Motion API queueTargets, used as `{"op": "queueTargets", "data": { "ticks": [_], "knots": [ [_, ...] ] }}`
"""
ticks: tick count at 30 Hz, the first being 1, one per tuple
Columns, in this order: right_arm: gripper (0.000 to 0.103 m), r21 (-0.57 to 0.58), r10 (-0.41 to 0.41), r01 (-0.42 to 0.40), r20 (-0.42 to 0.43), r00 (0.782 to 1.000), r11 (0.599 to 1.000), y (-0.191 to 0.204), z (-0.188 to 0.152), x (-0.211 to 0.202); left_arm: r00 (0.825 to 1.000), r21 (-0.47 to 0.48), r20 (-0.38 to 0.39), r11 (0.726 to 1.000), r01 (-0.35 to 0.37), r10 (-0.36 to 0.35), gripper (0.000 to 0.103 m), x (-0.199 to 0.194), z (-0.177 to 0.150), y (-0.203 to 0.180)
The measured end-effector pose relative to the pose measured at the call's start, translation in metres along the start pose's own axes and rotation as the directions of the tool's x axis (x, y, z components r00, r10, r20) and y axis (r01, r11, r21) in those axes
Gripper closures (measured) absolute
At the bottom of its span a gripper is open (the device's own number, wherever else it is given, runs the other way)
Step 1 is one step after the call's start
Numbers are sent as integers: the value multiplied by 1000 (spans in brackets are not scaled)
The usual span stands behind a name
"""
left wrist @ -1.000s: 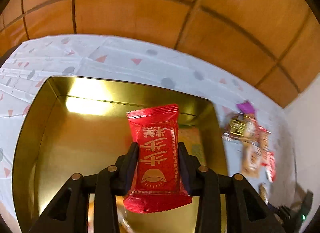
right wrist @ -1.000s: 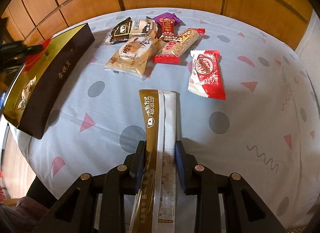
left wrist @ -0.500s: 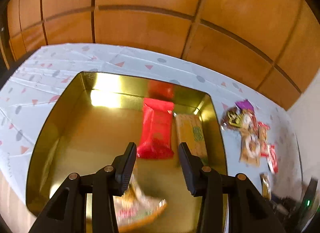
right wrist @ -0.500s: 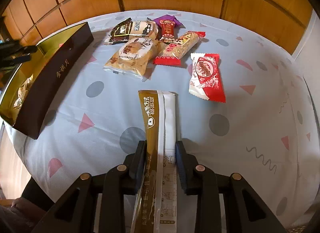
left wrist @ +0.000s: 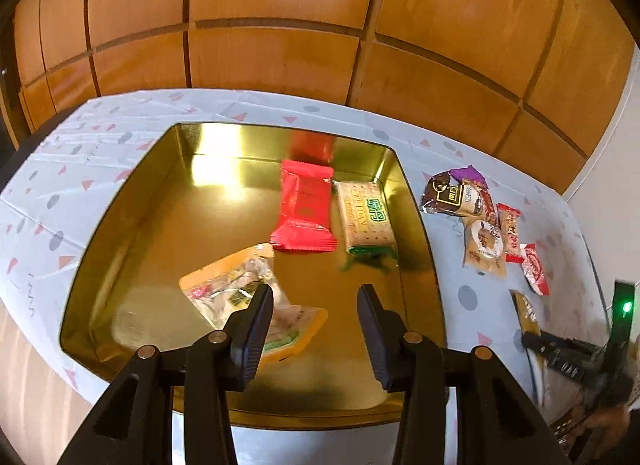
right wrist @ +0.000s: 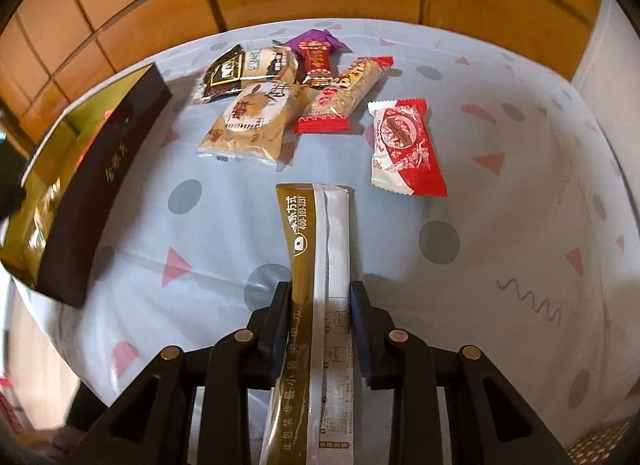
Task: Organize snacks
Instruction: 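Carry the white-gold bar to the tin and release it with the right gripper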
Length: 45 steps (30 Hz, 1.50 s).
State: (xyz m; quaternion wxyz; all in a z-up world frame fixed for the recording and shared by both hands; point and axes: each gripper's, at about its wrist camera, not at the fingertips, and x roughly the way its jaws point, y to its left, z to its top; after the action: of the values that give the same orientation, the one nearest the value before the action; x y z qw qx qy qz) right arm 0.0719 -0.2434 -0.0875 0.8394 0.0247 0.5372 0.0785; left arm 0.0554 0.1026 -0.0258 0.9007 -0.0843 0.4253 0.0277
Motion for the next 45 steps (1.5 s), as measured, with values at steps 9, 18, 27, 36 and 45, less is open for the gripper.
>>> {"op": "queueTargets", "data": {
  "ticks": [9, 18, 27, 36, 45],
  "knots": [
    [78, 296, 284, -275, 14, 959, 915, -19, 5, 5, 1000, -39, 8, 999, -29, 30, 59, -2, -12, 25],
    [79, 319, 524, -529, 108, 845, 787, 37, 35, -29, 999, -106, 26, 993, -43, 46, 59, -8, -13, 49],
    [79, 148, 581, -583, 60, 812, 799, 156, 96, -21, 997, -130, 33, 990, -62, 67, 59, -11, -17, 61],
    [72, 99, 498, -491, -59, 865, 865, 202, 90, 34, 998, -131, 11, 989, -61, 63, 59, -3, -21, 66],
    [49, -11, 465, -465, 55, 884, 885, 182, 83, -16, 997, -83, 19, 994, -70, 72, 59, -5, -20, 50]
  ]
}}
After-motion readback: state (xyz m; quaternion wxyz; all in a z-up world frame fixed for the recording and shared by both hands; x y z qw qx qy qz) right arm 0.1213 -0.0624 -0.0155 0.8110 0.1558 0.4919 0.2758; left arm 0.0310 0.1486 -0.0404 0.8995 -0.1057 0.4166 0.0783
